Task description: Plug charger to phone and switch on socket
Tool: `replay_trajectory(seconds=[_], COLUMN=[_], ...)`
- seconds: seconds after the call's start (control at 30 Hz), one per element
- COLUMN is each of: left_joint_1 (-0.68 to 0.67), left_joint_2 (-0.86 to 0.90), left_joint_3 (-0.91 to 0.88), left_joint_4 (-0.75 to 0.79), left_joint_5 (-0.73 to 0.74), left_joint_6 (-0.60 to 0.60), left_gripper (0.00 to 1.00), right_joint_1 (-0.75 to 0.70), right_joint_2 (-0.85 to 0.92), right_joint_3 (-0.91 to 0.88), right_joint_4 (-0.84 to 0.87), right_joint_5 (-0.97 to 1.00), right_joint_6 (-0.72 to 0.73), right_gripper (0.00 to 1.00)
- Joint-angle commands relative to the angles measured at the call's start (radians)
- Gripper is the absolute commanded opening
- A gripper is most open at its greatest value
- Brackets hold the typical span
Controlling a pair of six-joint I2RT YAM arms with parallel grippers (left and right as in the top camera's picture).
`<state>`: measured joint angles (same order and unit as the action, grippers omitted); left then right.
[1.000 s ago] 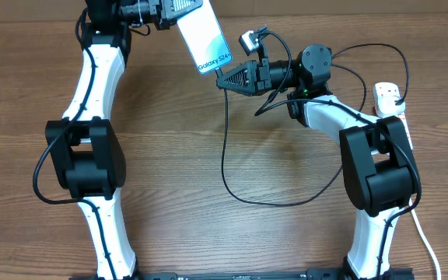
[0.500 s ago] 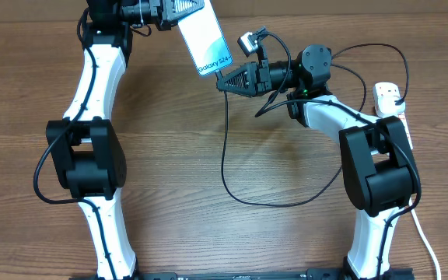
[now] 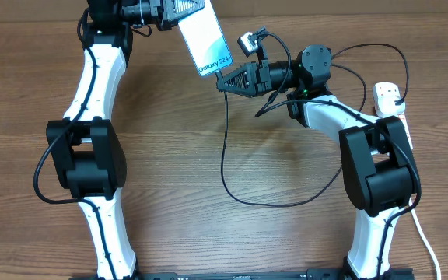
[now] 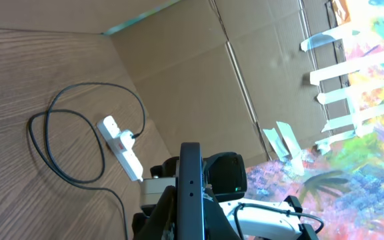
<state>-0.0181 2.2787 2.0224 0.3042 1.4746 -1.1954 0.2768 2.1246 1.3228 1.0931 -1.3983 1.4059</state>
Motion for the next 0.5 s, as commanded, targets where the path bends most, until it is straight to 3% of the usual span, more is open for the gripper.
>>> replay_trajectory(seconds=[0.0,0.1,0.17,0.47], left_joint_1=[-0.027,-0.008,0.003,0.033], left_joint_2=[-0.003,-0.003,-0.003,-0.003], left_joint_3=[0.016,0.016,0.016,0.016], left_joint_4=[0.0,0.0,0.0,-0.001], left_joint_5=[0.101,0.091,0.09,0.098], left_joint_6=[-0.002,-0.002,-0.002,-0.01], left_gripper=[0.04,0.04,0.04,0.04], right_joint_1=[-0.003,-0.003,-0.003,-0.025], right_joint_2=[-0.007,-0.007,-0.007,-0.007], right_joint_3=[0.013,0.013,0.013,0.013], right_joint_4=[0.006,0.025,0.044,0.054], right_joint_5=[0.072,0.054,0.043,0.024], right_joint_6=[-0.024,-0.027,-0.027,-0.026], right_gripper=[0.44,0.87,0.99,1.0])
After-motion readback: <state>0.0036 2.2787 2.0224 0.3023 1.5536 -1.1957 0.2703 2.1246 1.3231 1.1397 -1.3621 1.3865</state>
